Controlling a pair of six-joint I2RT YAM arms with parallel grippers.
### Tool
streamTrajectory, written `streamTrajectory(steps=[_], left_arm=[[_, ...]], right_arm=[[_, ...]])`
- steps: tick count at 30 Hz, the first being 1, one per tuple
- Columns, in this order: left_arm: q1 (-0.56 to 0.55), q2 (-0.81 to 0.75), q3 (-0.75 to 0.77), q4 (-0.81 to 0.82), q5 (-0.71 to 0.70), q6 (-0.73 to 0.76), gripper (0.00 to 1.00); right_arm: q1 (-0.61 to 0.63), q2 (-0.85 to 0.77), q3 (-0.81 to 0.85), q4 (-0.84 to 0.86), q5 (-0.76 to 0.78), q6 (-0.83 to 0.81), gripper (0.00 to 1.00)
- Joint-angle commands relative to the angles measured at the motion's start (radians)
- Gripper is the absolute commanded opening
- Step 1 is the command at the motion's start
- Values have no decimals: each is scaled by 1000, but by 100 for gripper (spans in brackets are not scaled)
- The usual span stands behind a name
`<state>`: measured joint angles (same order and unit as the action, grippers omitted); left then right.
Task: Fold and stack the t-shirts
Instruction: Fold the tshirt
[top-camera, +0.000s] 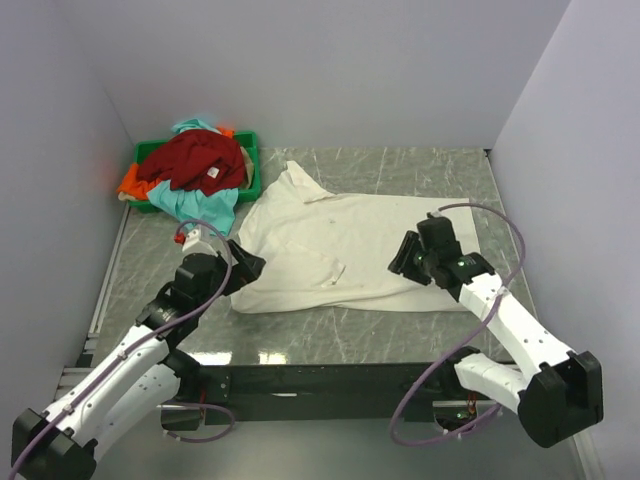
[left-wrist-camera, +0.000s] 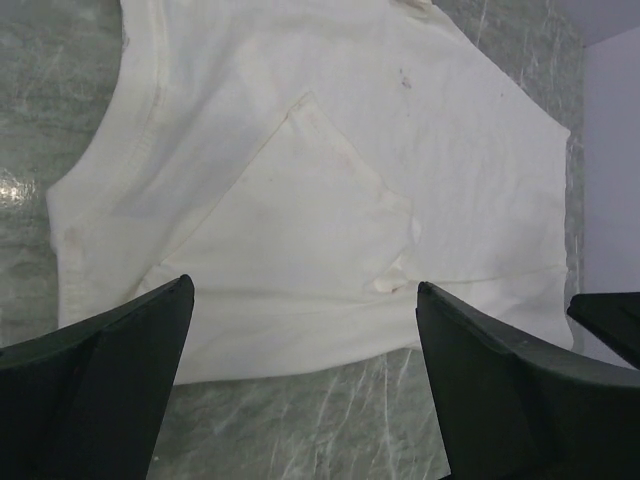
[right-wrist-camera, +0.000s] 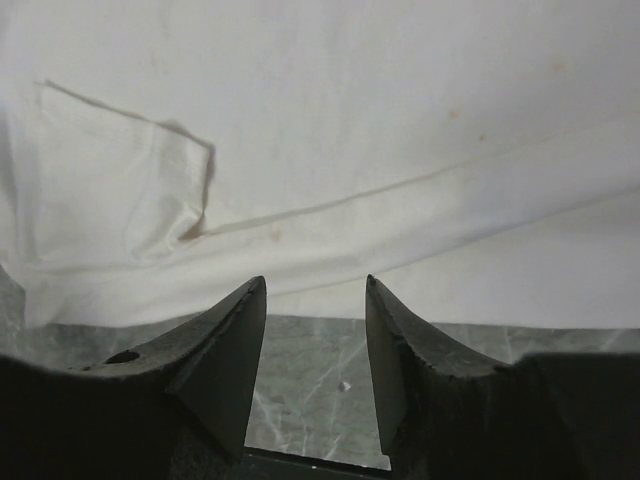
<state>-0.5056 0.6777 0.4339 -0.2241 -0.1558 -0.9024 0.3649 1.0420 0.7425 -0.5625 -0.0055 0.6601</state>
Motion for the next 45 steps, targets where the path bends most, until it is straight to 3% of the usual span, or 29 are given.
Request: streamTrajectory(steps=[1,5,9,13,19,25,29,39,45], left_arm=[[-5,-13,94,-110,-7,75,98],[-5,31,187,-162,-5,109,96],[-5,117,313,-193,-11,117,94],[-2,178,356,-109,-69,157,94],[7,425,486,40,-80,236,96],[189,681,607,253,111,287,96],[289,784,680,281,85,287,96],[329,948,680,364,2,160,95],[292,1008,729,250,-53,272,95]], right_arm=[[-92,-34,21,-36,-46,-79,52],[-277,-31,24,-27,-116,-157,52],[-307,-20,34,-19,-135,-195,52],[-360,4,29,12,-188,-220,52],[-487,4,8,55,-306,-234,51],[-508,78,150,36,-254,-223,51],[-514,96,193,55,-203,-183,51],[-593,70,213,-65,-2,-108,48],[-728,139,193,-100,25,-166,45]])
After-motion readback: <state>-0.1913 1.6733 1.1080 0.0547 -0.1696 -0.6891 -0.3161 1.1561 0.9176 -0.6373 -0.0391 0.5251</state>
